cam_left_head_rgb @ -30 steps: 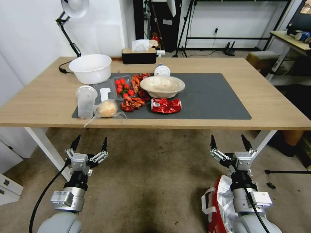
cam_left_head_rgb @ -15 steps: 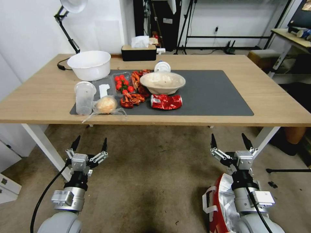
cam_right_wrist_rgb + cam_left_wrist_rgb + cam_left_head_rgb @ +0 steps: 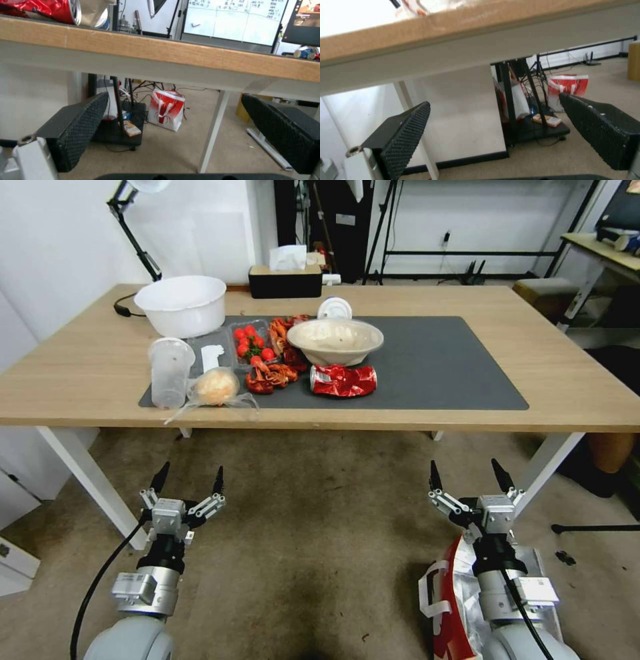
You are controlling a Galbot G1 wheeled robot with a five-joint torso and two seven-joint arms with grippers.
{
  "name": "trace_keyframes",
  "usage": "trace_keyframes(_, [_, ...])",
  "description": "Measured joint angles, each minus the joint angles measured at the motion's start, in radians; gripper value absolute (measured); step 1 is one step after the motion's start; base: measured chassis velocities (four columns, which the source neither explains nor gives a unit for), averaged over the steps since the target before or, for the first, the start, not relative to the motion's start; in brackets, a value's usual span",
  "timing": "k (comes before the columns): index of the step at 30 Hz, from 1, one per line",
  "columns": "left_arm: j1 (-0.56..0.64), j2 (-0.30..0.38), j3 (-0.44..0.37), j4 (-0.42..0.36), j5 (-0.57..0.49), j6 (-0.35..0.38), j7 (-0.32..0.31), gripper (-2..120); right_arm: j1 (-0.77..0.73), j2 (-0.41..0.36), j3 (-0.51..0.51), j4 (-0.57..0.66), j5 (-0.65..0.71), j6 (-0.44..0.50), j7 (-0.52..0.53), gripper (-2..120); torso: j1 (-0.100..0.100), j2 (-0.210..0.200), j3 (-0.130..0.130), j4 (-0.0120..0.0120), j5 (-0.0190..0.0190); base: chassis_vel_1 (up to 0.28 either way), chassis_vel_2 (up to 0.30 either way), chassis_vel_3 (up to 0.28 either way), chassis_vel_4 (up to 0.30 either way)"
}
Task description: Pick up the food delivery bag from the floor and place it on the table.
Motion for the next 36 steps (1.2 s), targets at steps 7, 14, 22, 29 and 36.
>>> trace_keyframes(7, [-0.006,-0.002,0.001,0.003,0.001,0.003,0.0,97,0.001,0.001,-0.001,-0.01,-0.001,0.005,0.0,100,-0.011,-0.03,-0.019,0.0,0.0,0.0,0.0,0.0,0.0])
trace_keyframes(14, [-0.007,-0.003,0.006,0.007,0.005,0.003,-0.001,97,0.004,0.005,-0.001,-0.019,-0.001,0.013,-0.001,100,-0.023,-0.06,-0.037,0.0,0.0001,0.0,0.0,0.0,0.0])
trace_keyframes(22, [-0.004,-0.006,0.006,0.017,0.013,0.0,-0.004,97,0.013,0.008,-0.009,-0.03,-0.001,0.014,-0.006,100,-0.035,-0.09,-0.056,0.0,0.0,0.0,0.0,0.0,0.0])
trace_keyframes(29, [-0.004,-0.009,0.004,0.018,0.014,0.0,-0.003,97,0.015,0.003,-0.007,-0.039,0.003,0.018,-0.011,100,-0.044,-0.117,-0.072,0.0,0.0,0.0,0.0,0.0,0.0])
trace_keyframes(36, [-0.001,-0.011,0.004,0.014,0.019,-0.001,0.004,97,0.015,0.005,-0.007,-0.031,0.004,0.013,-0.011,100,-0.055,-0.147,-0.092,0.0,0.0,0.0,0.0,0.0,0.0])
